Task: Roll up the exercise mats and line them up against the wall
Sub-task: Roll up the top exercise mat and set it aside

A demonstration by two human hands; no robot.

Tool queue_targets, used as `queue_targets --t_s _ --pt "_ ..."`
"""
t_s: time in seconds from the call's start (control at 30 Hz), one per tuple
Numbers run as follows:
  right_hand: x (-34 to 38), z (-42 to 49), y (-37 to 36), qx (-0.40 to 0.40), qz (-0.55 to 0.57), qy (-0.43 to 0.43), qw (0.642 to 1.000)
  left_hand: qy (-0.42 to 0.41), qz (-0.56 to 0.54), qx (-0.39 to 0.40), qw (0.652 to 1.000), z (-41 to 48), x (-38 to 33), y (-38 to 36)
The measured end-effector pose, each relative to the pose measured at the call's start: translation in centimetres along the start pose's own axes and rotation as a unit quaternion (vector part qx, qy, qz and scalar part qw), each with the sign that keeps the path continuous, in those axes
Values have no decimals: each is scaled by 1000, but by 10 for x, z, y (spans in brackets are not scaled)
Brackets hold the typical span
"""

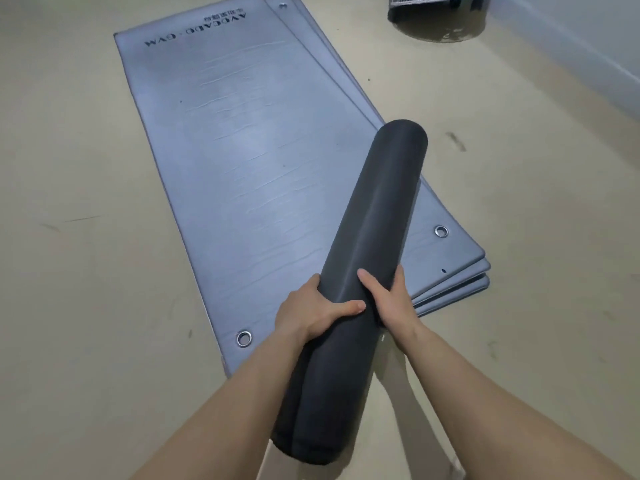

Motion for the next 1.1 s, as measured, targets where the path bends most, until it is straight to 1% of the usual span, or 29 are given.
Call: queue_targets --t_s 0.13,0.2,0.3,0.37,0.43,0.53,0.57,0.67,0.73,0.77,0.83,0.87,0.9,0.93,0.97,1.0,1.03,1.07,1.1 --pt "26 12 83 -38 31 17 999 -67 -57 42 995 43 -67 -44" --pt "45 26 131 -49 -2 25 998 -93 -93 54 990 72 -103 -69" --pt "73 59 202 -56 -72 23 996 -120 -125 50 984 121 -158 -100" --pt "89 85 245 -60 -117 12 991 -139 -135 46 980 157 -195 -113" --pt "105 112 288 -70 -137 -3 988 -155 -148 48 976 193 -229 -124" --pt "123 139 330 -74 -175 -25 981 -164 -149 48 974 230 -263 -139" --pt "126 145 345 -87 -194 -28 977 -165 -140 46 975 241 -273 -147" --pt "129 160 379 -123 -249 -32 960 -172 -100 21 980 269 -307 -165" --pt "136 168 395 -143 -306 -25 941 -164 -105 24 981 286 -326 -173" --pt "140 174 400 -155 -349 -31 924 -157 -125 42 979 294 -333 -177" --pt "151 184 405 -186 -441 -43 877 -142 -152 78 975 310 -340 -179" --pt "156 187 407 -207 -468 -42 858 -138 -140 92 976 317 -343 -178" --pt "161 190 410 -221 -479 -38 849 -137 -105 106 979 324 -345 -172" --pt "164 192 414 -225 -480 -39 847 -133 -45 110 984 328 -349 -159" --pt "164 196 423 -222 -469 -42 854 -132 20 100 986 331 -357 -141" --pt "163 198 436 -215 -454 -49 863 -137 83 66 985 333 -370 -117" --pt "163 200 449 -208 -439 -52 873 -149 141 3 979 335 -387 -86" --pt "163 201 459 -206 -428 -55 878 -164 195 -79 964 335 -410 -55" --pt "164 201 466 -214 -426 -54 878 -186 245 -153 939 337 -438 -30"
Point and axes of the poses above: each hand's wrist, its own z-axis towards the middle knuckle, its own y-axis out of the back of the hand, x = y × z, the point moved 9 cm from there along z, towards the middle knuckle, and after that the axes turned 15 degrees about x, right-handed, at the moved point
